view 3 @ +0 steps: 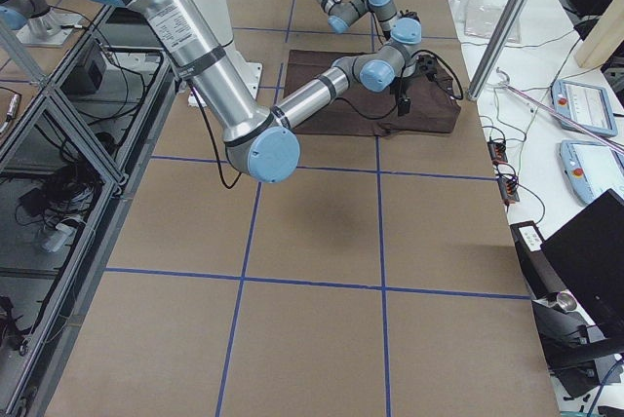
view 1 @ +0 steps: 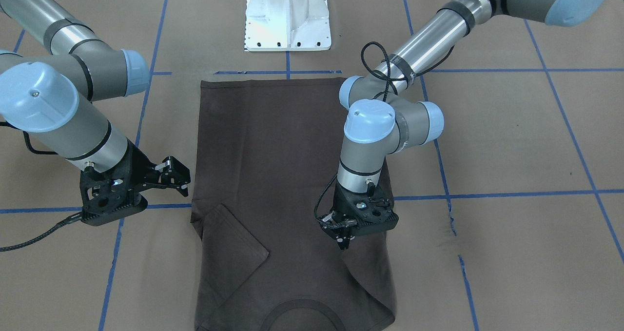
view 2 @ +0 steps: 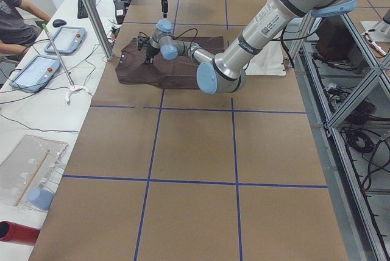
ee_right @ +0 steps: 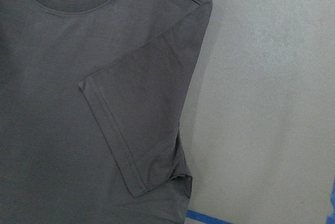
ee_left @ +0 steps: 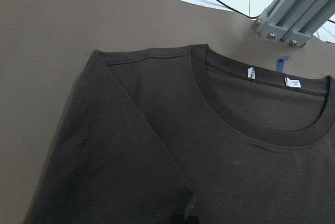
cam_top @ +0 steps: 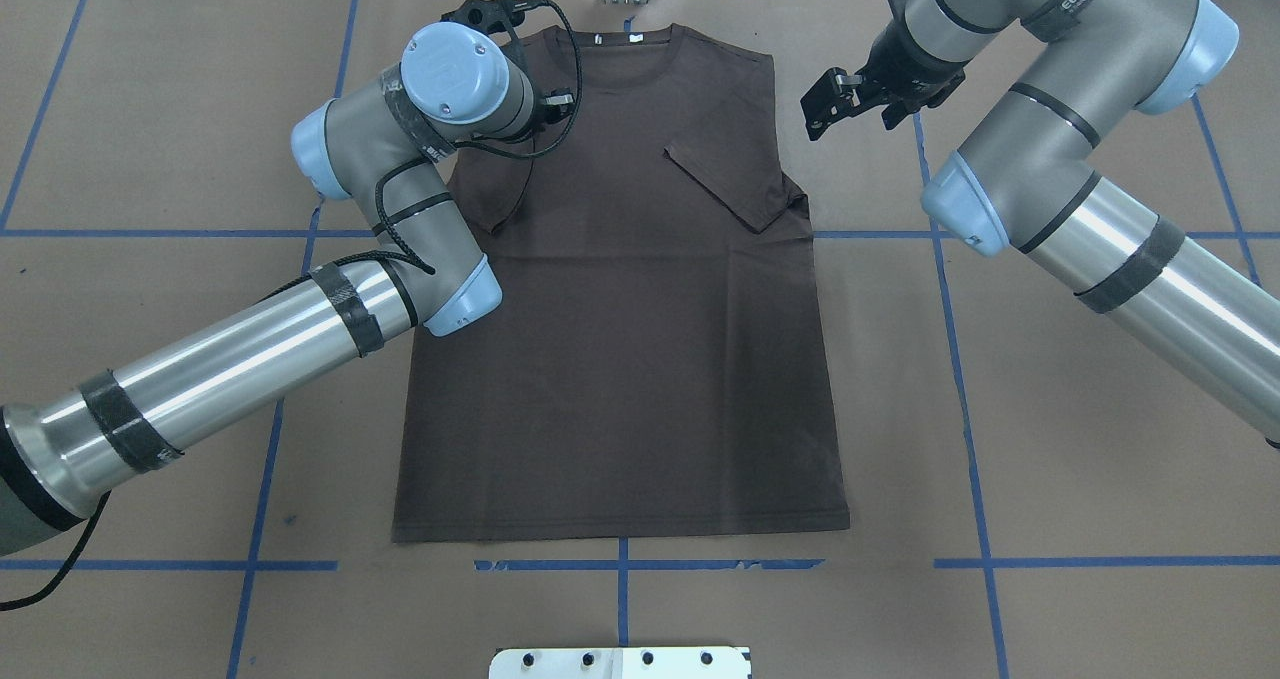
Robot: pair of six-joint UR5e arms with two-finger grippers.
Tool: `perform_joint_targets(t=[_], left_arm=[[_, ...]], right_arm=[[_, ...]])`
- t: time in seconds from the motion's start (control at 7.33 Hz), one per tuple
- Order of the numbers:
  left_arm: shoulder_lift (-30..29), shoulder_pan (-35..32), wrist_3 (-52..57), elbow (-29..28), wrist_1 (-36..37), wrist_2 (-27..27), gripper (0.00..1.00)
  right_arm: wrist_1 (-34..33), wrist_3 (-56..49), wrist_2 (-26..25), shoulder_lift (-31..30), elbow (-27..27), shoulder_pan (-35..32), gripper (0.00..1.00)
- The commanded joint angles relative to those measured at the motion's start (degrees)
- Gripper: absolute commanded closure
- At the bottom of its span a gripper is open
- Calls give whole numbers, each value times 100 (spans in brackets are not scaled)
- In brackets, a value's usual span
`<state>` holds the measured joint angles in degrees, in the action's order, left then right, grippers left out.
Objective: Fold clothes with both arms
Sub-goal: 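Grasp the other sleeve and fold it inward with the left gripper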
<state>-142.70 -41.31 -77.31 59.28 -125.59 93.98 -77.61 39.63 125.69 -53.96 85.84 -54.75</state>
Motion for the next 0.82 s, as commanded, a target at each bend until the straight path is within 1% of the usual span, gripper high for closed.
perform_joint_targets(t=[0.0,0.14,0.27,0.41,0.55,0.68], left_arm=[[48,-17,5,292,-351,232,0],[493,-17,-21,1122,-117,774,0],[1315,0,5,2287,94,927,0],[1732,9,22,3004,401,955,0],[1832,9,49,3576,1274,1094,0],[1868,35,214,4191,1979,1113,0]], right_arm=[[-9,-7,17,-9,3,-1,0],[-18,10,17,-27,12,25,0],[-18,19,61,-149,117,34,0],[-61,36,122,-359,396,34,0],[-53,202,210,-874,886,139,0],[-44,647,176,-1332,1317,462,0]])
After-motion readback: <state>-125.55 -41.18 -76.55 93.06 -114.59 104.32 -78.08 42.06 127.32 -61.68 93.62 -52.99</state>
